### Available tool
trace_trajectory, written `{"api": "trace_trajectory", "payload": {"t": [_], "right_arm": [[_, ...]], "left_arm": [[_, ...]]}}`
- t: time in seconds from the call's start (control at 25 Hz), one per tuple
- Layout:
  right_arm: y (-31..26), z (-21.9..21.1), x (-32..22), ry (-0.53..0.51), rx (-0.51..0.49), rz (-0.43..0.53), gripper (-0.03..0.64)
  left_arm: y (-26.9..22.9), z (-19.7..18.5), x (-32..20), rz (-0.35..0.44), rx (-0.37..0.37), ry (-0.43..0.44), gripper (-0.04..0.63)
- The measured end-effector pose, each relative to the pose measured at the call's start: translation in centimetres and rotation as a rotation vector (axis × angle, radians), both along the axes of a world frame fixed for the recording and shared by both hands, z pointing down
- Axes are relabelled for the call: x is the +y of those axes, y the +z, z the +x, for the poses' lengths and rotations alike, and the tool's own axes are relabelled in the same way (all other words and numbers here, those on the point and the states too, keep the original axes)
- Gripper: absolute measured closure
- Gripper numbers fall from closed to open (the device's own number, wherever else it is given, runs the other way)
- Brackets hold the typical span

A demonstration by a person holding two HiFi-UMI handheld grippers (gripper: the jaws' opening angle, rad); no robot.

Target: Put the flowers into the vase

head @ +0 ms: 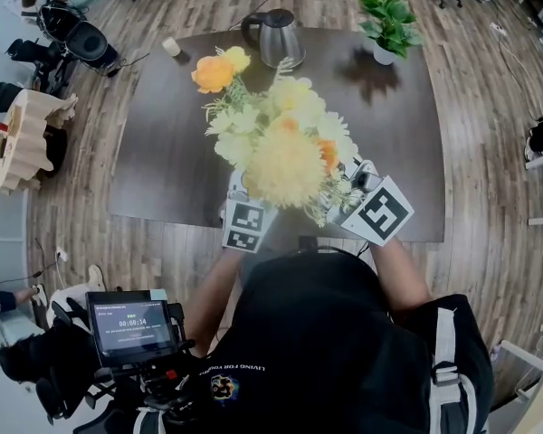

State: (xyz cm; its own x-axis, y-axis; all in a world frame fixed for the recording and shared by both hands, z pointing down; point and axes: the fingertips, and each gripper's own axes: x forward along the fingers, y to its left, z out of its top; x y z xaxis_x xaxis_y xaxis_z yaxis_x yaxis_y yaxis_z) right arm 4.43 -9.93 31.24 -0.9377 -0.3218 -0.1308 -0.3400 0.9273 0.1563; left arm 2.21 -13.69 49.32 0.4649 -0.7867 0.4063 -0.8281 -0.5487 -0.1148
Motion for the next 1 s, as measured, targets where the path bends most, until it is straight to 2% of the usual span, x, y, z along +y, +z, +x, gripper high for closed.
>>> {"api": "trace_trajectory", "payload": {"t": [0.32,0.48,0.64,0.8,1.0], "right_arm": [[1.3,-0.6,0.2,0.003,0.021,-0.037,0.584],[1.5,-0.7,0.1,0.004,0.031,-0.041,0.584],[2.4,-1.5,-0.3,0.032,0.049,-0.045,0.584],[3.3,-2.0,-1.1,0.062,0.08,-0.06,0.584],[4.6,-2.5,-2.7,0.126,0.121,-0.124,0.584]], "left_arm": [[-0.3,-0.8,-0.1,0.012,-0.009,-0.012,0.351],[-0.3,-1.1,-0.2,0.021,-0.039,-0.024,0.351],[-0.8,-0.3,0.0,0.023,-0.002,0.006,0.351],[-0.6,-0.4,-0.1,0.022,0.003,-0.005,0.351],[-0.5,-0.7,-0.5,0.021,0.01,-0.021,0.351]]}}
